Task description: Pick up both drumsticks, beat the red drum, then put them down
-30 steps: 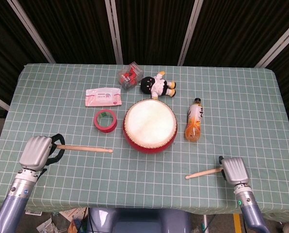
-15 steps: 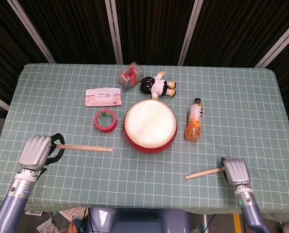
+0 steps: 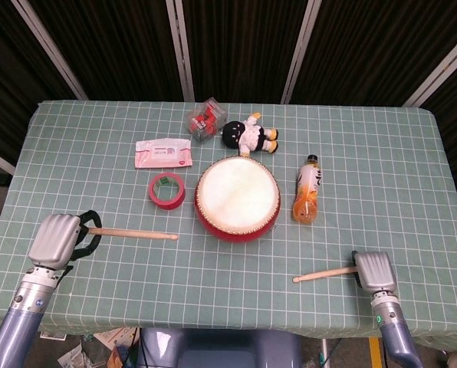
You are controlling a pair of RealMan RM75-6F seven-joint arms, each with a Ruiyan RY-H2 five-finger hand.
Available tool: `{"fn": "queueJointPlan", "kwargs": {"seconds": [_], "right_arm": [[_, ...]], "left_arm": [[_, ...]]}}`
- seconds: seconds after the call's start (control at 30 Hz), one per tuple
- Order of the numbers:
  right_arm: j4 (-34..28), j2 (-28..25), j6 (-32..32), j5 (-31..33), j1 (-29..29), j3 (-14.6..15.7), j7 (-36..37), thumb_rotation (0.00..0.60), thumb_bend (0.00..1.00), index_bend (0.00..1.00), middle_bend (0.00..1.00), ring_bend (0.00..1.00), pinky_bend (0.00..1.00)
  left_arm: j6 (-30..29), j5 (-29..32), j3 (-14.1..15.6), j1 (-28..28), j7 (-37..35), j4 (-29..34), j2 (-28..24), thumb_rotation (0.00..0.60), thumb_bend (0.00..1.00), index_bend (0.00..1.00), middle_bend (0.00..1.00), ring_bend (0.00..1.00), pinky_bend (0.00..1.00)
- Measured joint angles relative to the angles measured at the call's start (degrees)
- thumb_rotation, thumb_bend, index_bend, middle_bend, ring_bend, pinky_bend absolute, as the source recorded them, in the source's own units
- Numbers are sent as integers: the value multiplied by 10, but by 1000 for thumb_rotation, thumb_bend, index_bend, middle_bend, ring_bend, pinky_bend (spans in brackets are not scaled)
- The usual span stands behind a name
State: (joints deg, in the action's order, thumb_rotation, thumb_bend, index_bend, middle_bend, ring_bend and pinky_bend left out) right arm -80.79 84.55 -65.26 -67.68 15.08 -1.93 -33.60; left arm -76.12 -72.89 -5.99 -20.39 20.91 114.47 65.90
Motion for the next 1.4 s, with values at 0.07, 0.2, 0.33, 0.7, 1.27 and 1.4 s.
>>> {"fn": "queueJointPlan", "kwargs": {"seconds": [0.07,0.2,0.33,0.7,1.27,1.4], "right_arm": [[-9,-3,-1,0,1,-1,3,600,514,1000,1000,1000,1000],[-59,-30,-12,-1,3,-14,10,600,540,1000,1000,1000,1000],[-149,-89,-21,8,7,-37,19,600,556,1000,1000,1000,1000],[-302,-234,-31,91,18,-115,90,600,562,1000,1000,1000,1000],[-374,-303,2,276,90,-186,135,600,562,1000,1000,1000,1000],[-366,-293,9,309,120,-187,115,600,563,1000,1000,1000,1000]], "left_arm": [[0,0,0,0,-1,0,0,600,583,763,1000,1000,1000],[3,4,-4,-1,-3,-2,-2,600,583,763,1000,1000,1000],[5,6,-6,-4,-1,-3,-2,600,582,763,1000,1000,1000],[18,27,-33,-29,23,2,-1,600,584,769,1000,1000,1000],[82,148,-122,-142,98,-32,-1,600,585,772,1000,1000,1000],[99,193,-143,-180,119,-57,10,600,585,772,1000,1000,1000]]}}
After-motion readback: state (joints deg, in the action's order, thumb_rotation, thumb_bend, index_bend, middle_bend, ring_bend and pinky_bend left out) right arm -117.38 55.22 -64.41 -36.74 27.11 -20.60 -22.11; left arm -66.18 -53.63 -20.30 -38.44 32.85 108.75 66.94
